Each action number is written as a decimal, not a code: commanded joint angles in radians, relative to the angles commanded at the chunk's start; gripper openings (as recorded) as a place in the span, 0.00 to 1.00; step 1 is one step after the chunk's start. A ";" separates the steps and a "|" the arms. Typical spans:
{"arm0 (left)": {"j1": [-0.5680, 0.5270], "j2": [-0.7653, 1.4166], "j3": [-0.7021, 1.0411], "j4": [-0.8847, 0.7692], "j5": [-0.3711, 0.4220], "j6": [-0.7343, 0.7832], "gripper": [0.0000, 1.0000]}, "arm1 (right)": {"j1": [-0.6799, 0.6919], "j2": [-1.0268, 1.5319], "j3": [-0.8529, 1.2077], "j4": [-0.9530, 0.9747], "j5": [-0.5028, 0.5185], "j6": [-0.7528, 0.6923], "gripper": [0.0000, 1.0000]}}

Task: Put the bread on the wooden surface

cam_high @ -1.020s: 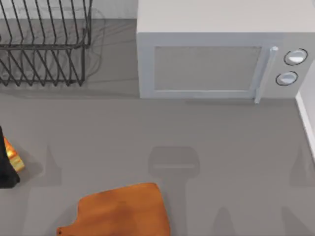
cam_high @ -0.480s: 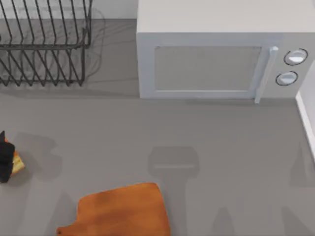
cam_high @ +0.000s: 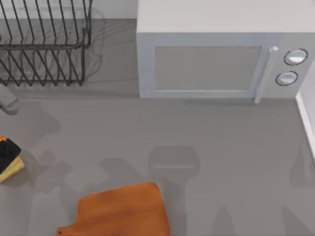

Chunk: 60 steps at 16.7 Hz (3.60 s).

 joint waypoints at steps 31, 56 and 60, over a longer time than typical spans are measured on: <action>0.019 0.518 0.136 0.055 -0.001 0.227 0.70 | 0.000 0.000 0.000 0.000 0.000 0.000 1.00; 0.014 0.431 0.279 -0.186 0.006 0.224 0.00 | 0.000 0.000 0.000 0.000 0.000 0.000 1.00; 0.013 0.366 0.375 -0.339 0.006 0.218 0.00 | 0.000 0.000 0.000 0.000 0.000 0.000 1.00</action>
